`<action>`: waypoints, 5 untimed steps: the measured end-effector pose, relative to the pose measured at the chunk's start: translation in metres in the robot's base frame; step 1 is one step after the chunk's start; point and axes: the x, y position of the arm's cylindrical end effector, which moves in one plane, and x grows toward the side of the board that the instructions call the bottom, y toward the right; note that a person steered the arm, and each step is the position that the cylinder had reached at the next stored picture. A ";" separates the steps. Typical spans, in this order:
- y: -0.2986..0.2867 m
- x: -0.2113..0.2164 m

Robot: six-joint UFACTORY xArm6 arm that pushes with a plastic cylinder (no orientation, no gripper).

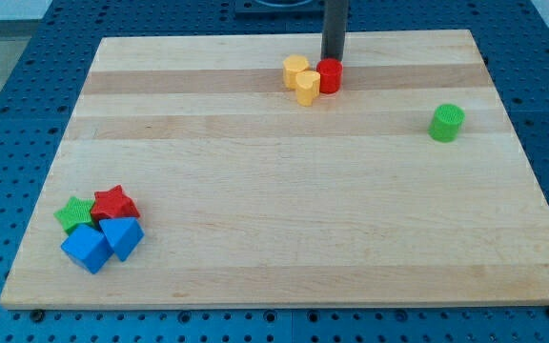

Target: Slide the green circle into the red circle

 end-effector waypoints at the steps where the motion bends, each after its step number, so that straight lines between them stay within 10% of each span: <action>1: 0.020 -0.002; 5: 0.093 -0.023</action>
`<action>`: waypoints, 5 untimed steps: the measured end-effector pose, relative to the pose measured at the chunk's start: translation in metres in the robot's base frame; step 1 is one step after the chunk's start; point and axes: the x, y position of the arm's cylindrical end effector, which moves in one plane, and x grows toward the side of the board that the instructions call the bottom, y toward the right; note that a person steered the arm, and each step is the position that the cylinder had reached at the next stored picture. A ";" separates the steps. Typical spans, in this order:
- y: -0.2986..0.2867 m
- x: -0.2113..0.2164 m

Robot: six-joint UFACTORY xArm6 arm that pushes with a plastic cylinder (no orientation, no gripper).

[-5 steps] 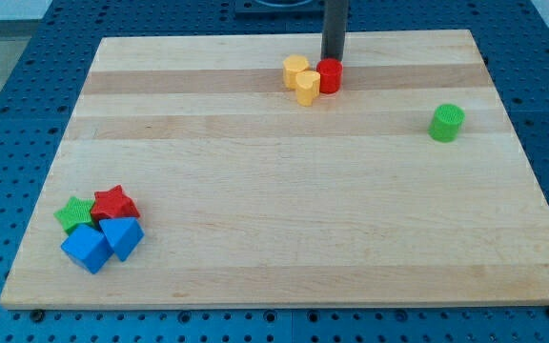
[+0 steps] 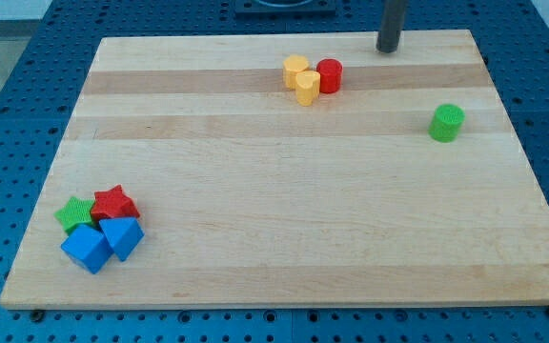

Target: Slide the green circle into the red circle

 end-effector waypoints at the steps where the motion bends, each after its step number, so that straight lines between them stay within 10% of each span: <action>1: 0.001 0.000; 4: 0.123 0.032; 5: 0.127 0.100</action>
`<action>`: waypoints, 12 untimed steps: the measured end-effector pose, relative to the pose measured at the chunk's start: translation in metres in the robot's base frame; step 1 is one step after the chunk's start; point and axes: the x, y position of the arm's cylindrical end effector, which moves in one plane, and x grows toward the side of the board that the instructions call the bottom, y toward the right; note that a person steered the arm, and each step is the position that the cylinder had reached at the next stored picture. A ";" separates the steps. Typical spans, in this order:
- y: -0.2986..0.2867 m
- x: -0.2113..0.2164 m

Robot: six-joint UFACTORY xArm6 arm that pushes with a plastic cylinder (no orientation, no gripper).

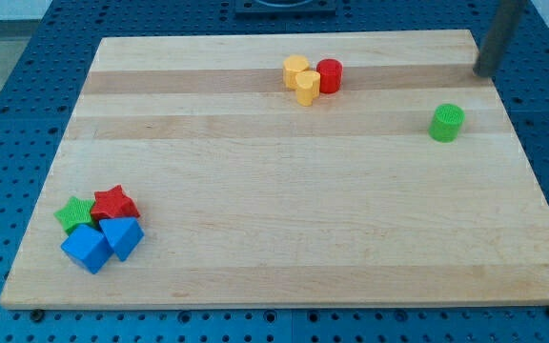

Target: Slide the green circle into the red circle

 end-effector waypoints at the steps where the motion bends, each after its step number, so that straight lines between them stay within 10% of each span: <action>1: 0.000 0.034; 4: -0.023 0.085; 12: -0.117 0.059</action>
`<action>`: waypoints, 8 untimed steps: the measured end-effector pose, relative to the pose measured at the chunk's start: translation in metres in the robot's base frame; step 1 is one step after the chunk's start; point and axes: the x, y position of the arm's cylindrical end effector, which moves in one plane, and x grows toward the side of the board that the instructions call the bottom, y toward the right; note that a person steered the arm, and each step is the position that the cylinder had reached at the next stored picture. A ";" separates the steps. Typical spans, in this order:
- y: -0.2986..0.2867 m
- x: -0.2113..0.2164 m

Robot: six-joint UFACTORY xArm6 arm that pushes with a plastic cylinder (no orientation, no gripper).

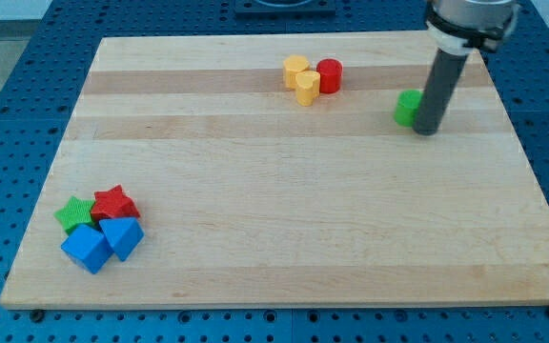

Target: Slide the green circle into the red circle

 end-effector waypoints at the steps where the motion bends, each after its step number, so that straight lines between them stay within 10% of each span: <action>1: -0.017 -0.027; 8: 0.009 -0.095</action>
